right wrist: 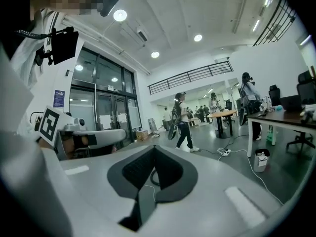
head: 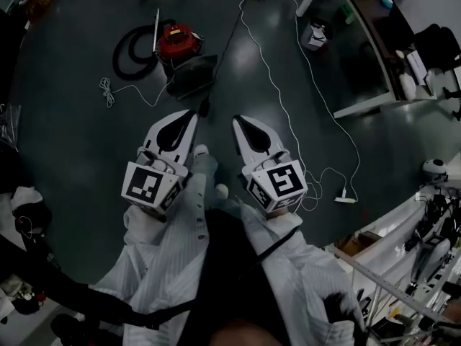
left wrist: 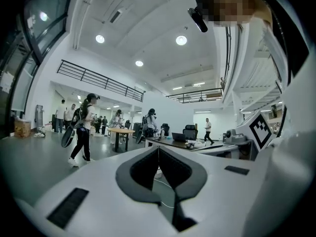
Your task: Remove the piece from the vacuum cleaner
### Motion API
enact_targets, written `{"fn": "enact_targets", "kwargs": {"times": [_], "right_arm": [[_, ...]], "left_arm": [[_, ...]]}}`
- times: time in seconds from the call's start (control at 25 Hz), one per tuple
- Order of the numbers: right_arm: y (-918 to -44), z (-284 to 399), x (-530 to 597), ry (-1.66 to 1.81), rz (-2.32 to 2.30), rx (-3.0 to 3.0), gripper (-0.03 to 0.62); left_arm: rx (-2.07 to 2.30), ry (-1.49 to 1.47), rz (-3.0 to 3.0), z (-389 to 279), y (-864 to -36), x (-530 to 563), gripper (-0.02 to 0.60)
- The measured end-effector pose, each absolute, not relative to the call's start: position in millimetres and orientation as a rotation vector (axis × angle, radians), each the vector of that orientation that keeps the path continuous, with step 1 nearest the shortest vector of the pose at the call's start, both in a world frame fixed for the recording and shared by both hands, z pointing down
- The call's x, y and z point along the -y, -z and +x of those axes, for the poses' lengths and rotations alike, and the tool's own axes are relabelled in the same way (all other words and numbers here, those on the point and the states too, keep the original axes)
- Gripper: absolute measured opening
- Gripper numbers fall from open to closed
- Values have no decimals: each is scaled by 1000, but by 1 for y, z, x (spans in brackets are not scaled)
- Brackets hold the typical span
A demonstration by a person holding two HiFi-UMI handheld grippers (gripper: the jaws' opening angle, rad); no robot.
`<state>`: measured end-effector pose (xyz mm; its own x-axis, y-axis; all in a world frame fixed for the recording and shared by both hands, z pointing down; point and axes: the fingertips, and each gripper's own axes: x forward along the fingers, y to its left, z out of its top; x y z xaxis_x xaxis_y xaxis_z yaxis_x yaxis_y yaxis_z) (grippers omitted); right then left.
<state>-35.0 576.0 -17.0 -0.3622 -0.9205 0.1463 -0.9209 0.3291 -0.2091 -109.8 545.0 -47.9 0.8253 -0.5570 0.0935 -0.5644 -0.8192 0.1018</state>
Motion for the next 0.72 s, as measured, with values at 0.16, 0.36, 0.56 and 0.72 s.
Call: {"fn": "enact_targets", "kwargs": {"times": [0.16, 0.36, 0.56, 0.72], "right_arm": [[2, -30, -506, -433, 1707, 2583, 0], [-10, -22, -387, -450, 1658, 2595, 0], [-11, -15, -280, -392, 1573, 2588, 0], [-27, 1, -217, -419, 1510, 2590, 0]], "left_arm": [[963, -117, 2836, -108, 33, -481, 5], [994, -114, 2818, -102, 23, -372, 5], [998, -166, 2794, -95, 10, -270, 5], [1036, -235, 2752, -83, -11, -209, 5]]}}
